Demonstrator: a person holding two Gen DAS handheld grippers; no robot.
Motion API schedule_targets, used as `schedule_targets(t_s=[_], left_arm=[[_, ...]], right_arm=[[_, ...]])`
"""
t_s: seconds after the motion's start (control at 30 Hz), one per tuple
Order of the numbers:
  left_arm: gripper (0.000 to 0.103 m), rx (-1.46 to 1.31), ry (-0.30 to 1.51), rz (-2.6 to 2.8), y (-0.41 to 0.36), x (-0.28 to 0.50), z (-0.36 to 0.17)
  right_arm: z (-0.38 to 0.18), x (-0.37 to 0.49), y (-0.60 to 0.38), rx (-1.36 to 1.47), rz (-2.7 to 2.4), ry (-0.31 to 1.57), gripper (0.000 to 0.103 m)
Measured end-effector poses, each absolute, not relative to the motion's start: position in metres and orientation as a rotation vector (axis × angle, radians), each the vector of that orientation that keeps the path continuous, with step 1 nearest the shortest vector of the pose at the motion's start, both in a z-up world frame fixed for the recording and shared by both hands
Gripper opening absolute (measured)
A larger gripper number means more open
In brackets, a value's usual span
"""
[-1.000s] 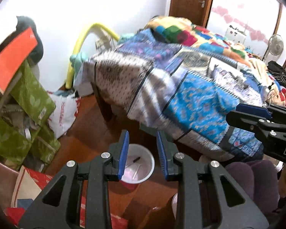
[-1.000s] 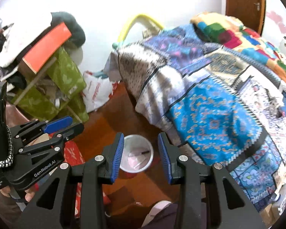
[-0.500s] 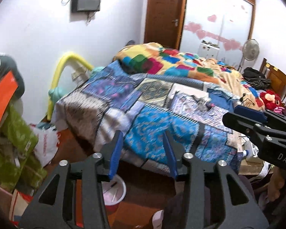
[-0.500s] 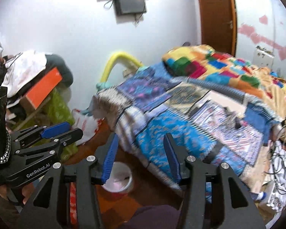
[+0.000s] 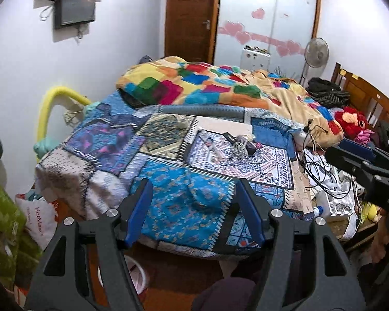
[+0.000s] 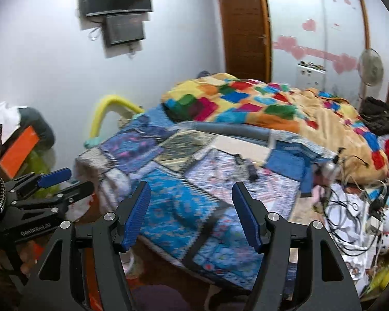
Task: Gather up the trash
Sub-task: 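Move both open tools back over the items on the bed, then grasp the purple spray bottle with the right tool while the left tool grasps the white earphone cable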
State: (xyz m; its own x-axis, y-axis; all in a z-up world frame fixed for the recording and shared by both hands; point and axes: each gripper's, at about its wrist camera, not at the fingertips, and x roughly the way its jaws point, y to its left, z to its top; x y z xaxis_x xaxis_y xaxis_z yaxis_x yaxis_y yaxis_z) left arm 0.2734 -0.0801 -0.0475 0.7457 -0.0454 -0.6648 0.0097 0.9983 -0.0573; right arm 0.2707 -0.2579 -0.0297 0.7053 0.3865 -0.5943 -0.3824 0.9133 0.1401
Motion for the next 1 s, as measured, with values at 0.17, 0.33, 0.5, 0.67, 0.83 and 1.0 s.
schedule_targets(t_s=[0.17, 0.33, 0.5, 0.67, 0.83, 1.0], left_arm=[[0.066, -0.039, 0.774, -0.064, -0.098, 0.31, -0.065], [0.066, -0.037, 0.832, -0.089, -0.108, 0.346, -0.09], [0.066, -0.048, 0.889, -0.103, -0.113, 0.38, -0.119], [0.066, -0.064, 0.924, -0.122, -0.119, 0.407, -0.149], [0.066, -0.061, 0.952, -0.135, -0.124, 0.43, -0.171], [0.066, -0.06, 0.966, -0.133, -0.123, 0.446, -0.187]], right_arm=[[-0.047, 0.298, -0.286, 0.02, 0.352, 0.696, 0.062], [-0.072, 0.33, -0.311, 0.04, 0.297, 0.757, 0.062], [-0.1, 0.363, -0.327, 0.06, 0.261, 0.818, 0.062], [-0.126, 0.392, -0.329, 0.081, 0.256, 0.869, 0.061], [-0.152, 0.43, -0.321, 0.089, 0.281, 0.912, 0.058], [-0.172, 0.47, -0.308, 0.1, 0.313, 0.943, 0.039]])
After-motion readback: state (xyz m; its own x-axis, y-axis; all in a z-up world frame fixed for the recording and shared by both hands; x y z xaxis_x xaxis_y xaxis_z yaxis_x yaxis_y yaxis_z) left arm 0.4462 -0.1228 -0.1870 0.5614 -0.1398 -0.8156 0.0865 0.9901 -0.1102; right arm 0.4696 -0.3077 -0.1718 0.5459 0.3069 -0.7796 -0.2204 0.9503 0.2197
